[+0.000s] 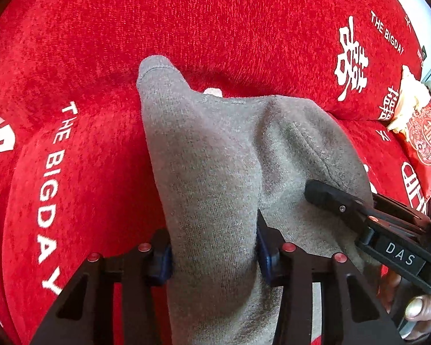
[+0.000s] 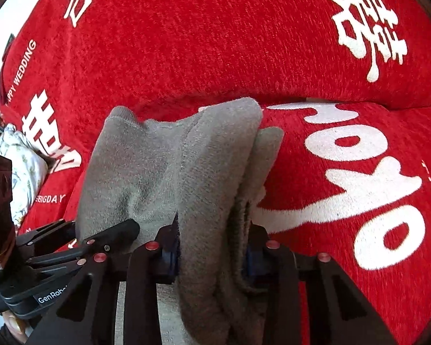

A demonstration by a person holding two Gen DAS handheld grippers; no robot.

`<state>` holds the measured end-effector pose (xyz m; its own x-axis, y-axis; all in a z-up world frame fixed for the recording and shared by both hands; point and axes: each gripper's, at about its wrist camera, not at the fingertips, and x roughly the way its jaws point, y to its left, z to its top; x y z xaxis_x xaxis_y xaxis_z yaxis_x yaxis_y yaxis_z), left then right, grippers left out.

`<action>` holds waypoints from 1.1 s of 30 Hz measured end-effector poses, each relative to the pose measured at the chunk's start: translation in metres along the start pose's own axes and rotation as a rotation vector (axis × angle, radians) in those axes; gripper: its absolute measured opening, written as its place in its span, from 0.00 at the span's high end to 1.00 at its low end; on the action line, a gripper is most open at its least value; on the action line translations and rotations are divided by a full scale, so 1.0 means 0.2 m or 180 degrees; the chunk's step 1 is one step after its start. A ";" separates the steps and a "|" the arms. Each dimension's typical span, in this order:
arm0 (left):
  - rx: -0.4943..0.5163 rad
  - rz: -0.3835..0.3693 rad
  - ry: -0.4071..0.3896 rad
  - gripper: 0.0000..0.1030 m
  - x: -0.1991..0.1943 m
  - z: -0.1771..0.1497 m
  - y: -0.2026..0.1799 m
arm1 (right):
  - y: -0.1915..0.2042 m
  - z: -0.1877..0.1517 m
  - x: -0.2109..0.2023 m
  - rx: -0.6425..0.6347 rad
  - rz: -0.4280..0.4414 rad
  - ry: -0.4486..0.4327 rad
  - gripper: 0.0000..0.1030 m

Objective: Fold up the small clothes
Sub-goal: 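Hold the sweater edge pinched in both tools, pressing the fold down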

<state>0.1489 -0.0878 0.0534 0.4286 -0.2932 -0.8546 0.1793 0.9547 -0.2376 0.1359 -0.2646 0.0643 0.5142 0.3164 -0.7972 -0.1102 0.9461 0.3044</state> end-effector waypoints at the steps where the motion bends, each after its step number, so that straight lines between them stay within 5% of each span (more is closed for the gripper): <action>1: 0.0002 0.0007 -0.0001 0.54 -0.02 -0.01 0.00 | 0.01 -0.01 -0.01 -0.0001 -0.0006 0.0001 0.64; 33: -0.0068 0.0219 -0.0118 0.54 -0.38 -0.53 0.11 | 0.36 -0.47 -0.24 -0.0265 -0.0026 -0.0040 0.64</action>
<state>0.0268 -0.0388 0.0639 0.4718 -0.2283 -0.8517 0.1294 0.9734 -0.1892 0.0234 -0.2047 0.0748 0.5259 0.3083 -0.7927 -0.1762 0.9513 0.2531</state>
